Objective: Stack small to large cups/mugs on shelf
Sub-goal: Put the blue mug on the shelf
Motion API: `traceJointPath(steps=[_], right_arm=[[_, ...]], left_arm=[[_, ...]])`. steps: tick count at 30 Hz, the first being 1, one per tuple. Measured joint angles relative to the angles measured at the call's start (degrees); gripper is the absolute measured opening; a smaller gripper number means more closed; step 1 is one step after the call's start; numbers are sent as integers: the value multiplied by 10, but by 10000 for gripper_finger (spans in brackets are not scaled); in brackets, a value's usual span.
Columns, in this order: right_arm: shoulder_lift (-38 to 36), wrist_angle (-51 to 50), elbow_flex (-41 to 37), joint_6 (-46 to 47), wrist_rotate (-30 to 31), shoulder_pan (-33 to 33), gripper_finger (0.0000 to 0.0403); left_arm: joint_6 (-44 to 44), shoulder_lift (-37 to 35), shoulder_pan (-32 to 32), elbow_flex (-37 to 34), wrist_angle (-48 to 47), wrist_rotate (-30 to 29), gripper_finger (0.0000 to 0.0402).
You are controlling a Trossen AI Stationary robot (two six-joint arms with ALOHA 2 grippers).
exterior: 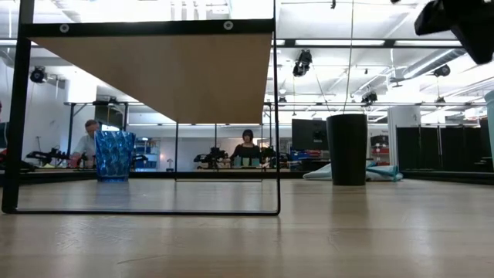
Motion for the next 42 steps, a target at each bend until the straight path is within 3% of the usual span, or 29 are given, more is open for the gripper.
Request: traceJointPath(steps=[23,27,32,42], right_arm=[[-1,98,-109,26,-6,2,214],[-1,126,-127,27,-34,2,212],[-1,150,-140,29,-51,3,184],[-1,157,-152,30,-51,3,88]], left_arm=[[-14,5,0,11,-29,-3,59],[-14,3,0,11,-29,-3,59],[-14,1,0,11,-29,-2,59],[-14,1,0,11,-29,-2,59]])
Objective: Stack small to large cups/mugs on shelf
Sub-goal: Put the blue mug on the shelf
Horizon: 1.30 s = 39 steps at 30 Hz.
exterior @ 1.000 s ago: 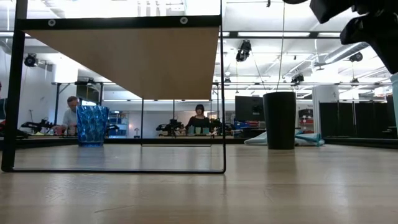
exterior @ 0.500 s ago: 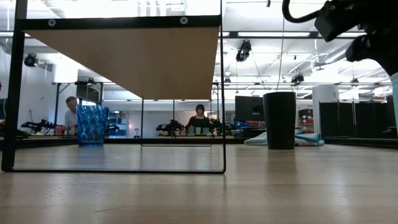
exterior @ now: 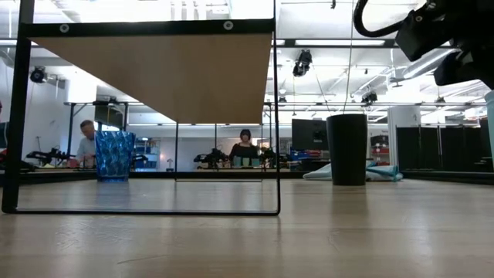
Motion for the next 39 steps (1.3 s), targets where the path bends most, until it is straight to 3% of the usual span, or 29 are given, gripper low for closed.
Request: traceJointPath(steps=[8,17,29,39], right_arm=[[0,-1,14,0,1,0,17],[0,-38,132,-17,8,-1,10],[0,-192,411,-136,231,-38,9],[20,-202,576,-231,250,-114,9]], left_arm=[[0,0,0,0,0,0,59],[0,0,0,0,0,0,59],[-33,11,0,-2,1,0,59],[-46,44,0,-2,0,-13,59]])
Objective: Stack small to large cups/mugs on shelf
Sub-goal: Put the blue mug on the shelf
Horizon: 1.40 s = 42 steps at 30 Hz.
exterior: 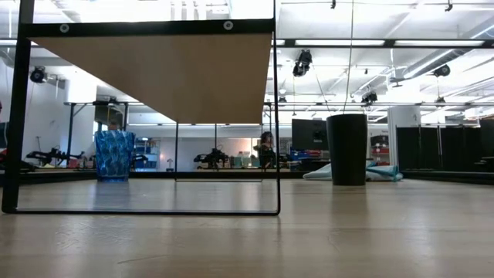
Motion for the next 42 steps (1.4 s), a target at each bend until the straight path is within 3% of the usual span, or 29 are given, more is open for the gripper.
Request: traceJointPath(steps=[12,22,28,42], right_arm=[[100,-57,127,8,-12,-92,9],[136,-49,136,62,-12,-178,11],[134,3,136,62,-14,-190,12],[131,91,136,61,-23,-191,12]], left_arm=[[1,16,-5,18,-4,-52,59],[70,77,-33,60,-61,-67,59],[108,110,-54,70,-57,-96,59],[91,127,-55,74,-49,-114,59]])
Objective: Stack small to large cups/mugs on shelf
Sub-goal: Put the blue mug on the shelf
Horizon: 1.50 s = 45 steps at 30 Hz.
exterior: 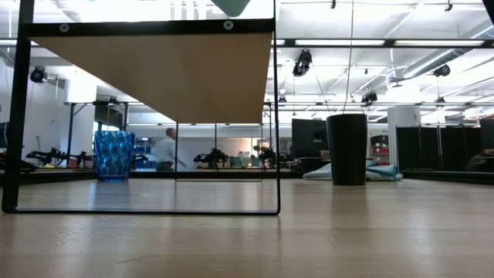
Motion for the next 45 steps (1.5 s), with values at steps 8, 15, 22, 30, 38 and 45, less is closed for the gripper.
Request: traceJointPath(steps=[8,15,22,30,38,45], right_arm=[[0,6,0,-2,2,0,13],[0,7,0,-1,4,0,12],[0,10,0,1,6,0,12],[1,15,-1,1,7,0,12],[1,19,-1,2,7,0,12],[1,8,-1,0,7,0,11]], left_arm=[[0,8,-1,-1,13,1,59],[0,10,-6,2,14,5,59],[0,10,-6,4,16,17,59],[0,15,-6,3,23,18,69],[0,36,-6,3,52,15,147],[0,56,-6,3,57,-8,148]])
